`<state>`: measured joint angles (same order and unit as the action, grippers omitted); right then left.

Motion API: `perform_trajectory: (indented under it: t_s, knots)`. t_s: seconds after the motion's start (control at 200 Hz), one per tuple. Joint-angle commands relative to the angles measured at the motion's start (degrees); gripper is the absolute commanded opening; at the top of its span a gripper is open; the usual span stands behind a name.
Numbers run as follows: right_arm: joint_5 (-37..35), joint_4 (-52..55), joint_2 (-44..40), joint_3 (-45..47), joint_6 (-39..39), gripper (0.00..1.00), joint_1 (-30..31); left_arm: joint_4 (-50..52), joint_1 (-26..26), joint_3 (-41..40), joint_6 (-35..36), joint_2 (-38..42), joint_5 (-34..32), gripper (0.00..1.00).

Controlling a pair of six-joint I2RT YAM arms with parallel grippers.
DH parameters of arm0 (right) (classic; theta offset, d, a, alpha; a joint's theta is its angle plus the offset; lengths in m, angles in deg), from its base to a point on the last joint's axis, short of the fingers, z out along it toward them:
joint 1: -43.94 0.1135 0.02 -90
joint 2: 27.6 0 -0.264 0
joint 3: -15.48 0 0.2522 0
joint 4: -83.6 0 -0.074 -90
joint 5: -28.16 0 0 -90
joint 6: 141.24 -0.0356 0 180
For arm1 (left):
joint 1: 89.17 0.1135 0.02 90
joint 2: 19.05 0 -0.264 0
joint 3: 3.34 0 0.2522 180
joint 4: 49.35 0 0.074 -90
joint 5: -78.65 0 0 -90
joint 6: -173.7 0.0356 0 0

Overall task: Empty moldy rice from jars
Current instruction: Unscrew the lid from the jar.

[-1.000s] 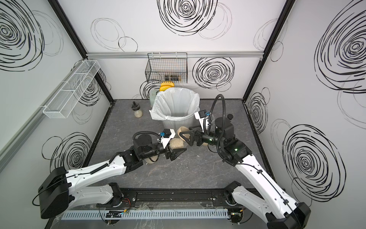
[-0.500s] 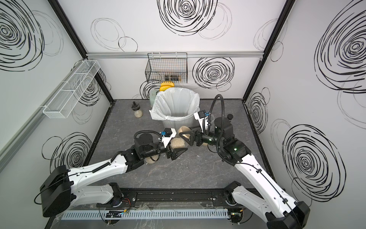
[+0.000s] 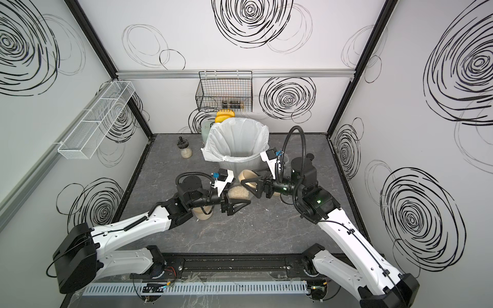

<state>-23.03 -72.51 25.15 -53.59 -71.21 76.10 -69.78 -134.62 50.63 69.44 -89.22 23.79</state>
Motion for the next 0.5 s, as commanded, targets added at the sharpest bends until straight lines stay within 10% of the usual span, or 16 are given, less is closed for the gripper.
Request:
perform_trajectory:
  t_s: [0.0,0.495]
  knots:
    - [4.13,-0.96,0.29,-2.14,4.70,0.70,0.79,-19.84,0.58,2.48,-8.61,1.21,10.15,0.59]
    - [10.81,0.83,2.64,-5.68,14.88,0.71,0.93,-27.37,2.19,1.28,-16.52,1.89,11.92,0.59]
